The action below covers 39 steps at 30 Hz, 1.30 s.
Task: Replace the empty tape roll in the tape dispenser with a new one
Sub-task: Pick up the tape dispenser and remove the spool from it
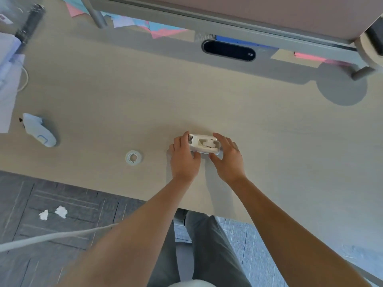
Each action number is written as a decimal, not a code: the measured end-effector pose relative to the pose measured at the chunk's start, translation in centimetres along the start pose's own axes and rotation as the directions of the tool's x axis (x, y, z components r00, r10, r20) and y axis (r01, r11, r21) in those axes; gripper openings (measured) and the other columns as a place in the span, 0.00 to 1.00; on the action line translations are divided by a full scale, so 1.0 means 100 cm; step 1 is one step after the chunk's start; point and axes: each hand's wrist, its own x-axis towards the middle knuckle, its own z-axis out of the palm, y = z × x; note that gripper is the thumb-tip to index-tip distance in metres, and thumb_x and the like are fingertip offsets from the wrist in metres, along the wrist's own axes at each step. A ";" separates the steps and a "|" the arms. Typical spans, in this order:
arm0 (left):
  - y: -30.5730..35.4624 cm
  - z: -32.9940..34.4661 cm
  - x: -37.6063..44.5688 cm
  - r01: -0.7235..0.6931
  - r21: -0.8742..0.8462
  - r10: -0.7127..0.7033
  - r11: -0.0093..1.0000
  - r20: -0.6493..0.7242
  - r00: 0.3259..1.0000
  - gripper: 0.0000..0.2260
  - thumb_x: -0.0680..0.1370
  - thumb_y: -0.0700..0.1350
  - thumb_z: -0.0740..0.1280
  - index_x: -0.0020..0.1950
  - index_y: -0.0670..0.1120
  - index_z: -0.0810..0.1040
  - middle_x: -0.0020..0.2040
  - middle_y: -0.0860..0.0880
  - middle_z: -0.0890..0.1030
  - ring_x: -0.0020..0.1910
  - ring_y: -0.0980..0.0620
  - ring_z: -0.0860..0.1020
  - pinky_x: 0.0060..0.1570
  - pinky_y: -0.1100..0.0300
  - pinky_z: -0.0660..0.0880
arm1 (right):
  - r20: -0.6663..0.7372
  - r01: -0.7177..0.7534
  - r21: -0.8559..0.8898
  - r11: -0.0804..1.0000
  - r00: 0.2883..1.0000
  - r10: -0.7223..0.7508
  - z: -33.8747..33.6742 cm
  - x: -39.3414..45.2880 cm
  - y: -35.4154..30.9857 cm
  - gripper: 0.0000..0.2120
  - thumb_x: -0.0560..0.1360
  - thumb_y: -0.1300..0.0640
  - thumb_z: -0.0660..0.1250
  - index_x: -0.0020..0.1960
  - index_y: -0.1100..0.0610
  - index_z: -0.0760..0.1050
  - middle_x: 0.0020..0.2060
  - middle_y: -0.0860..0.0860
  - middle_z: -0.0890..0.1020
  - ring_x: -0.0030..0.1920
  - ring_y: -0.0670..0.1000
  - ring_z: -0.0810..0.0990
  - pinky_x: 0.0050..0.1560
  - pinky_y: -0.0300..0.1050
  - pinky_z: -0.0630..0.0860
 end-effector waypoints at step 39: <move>-0.118 0.034 -0.074 -0.611 0.219 0.649 0.760 -0.207 0.732 0.31 0.79 0.56 0.67 0.80 0.54 0.62 0.69 0.42 0.73 0.65 0.38 0.71 0.63 0.47 0.72 | -0.384 0.232 -0.092 0.968 0.889 -0.250 0.094 -0.092 0.042 0.35 0.81 0.55 0.64 0.85 0.50 0.54 0.78 0.49 0.71 0.76 0.52 0.71 0.71 0.47 0.68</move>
